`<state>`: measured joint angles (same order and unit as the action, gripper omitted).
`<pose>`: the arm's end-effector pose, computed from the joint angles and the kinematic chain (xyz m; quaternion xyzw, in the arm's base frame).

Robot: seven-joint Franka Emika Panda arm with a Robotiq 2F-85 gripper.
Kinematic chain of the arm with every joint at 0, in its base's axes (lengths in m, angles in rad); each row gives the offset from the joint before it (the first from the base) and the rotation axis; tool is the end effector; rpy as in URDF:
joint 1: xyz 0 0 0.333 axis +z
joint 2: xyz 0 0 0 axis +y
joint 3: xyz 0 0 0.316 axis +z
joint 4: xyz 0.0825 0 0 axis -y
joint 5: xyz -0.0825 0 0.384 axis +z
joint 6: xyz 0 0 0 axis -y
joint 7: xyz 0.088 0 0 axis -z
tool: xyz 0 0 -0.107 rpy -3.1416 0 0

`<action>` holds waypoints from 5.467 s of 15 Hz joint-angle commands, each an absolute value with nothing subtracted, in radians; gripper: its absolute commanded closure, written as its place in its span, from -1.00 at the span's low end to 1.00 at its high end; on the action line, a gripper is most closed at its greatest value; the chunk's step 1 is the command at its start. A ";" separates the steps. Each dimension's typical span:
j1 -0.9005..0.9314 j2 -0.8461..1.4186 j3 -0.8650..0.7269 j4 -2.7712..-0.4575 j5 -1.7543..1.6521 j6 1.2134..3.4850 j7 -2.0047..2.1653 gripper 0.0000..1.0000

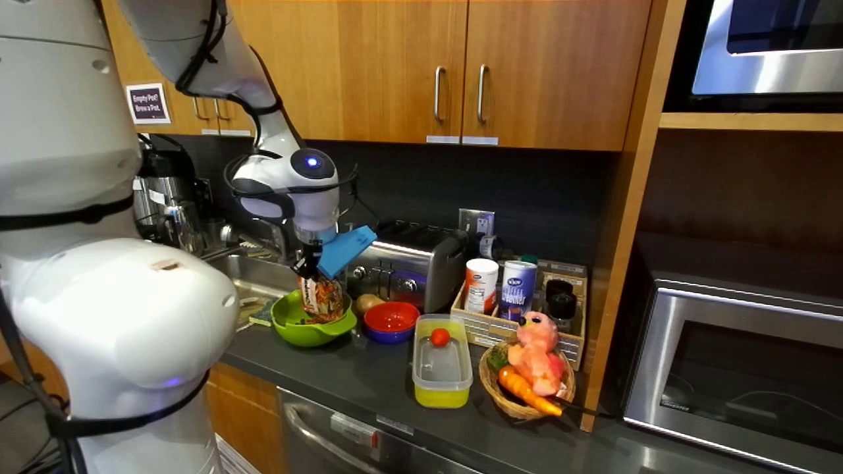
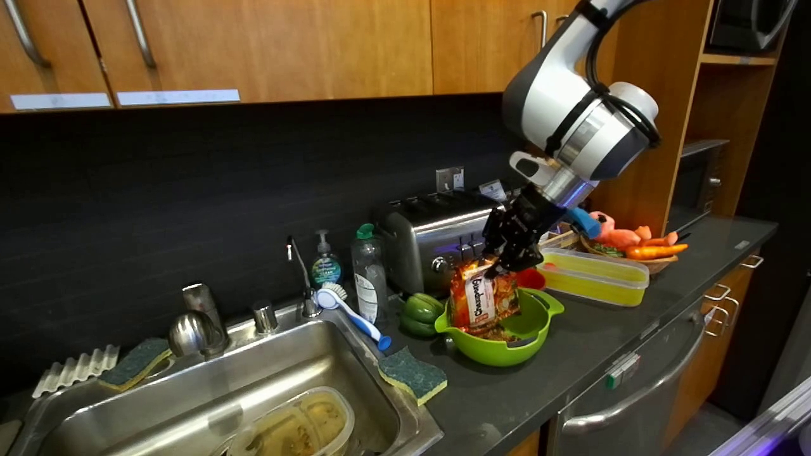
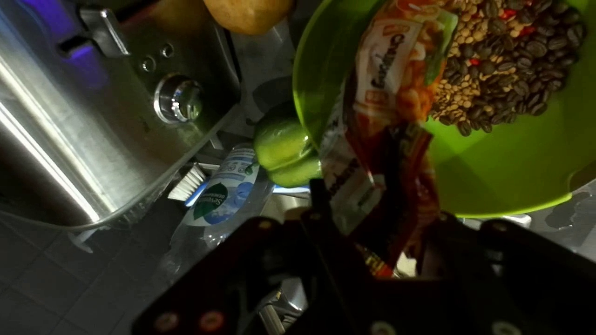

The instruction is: Pick up the packet in the bowl then put it back inside

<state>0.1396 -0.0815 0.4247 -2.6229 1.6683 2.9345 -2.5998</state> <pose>0.3778 0.1608 0.2788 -0.6729 -0.6713 -0.3097 0.0262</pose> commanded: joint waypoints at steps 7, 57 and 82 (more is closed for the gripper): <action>0.216 -0.146 0.483 -2.698 1.691 3.047 -2.600 0.77; -0.189 -0.080 0.728 -2.549 1.552 2.883 -2.601 0.71; -0.123 0.324 0.680 -2.500 1.367 3.160 -2.576 -1.00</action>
<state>-0.1515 0.2641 0.6977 -2.5180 1.4101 3.1057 -2.5970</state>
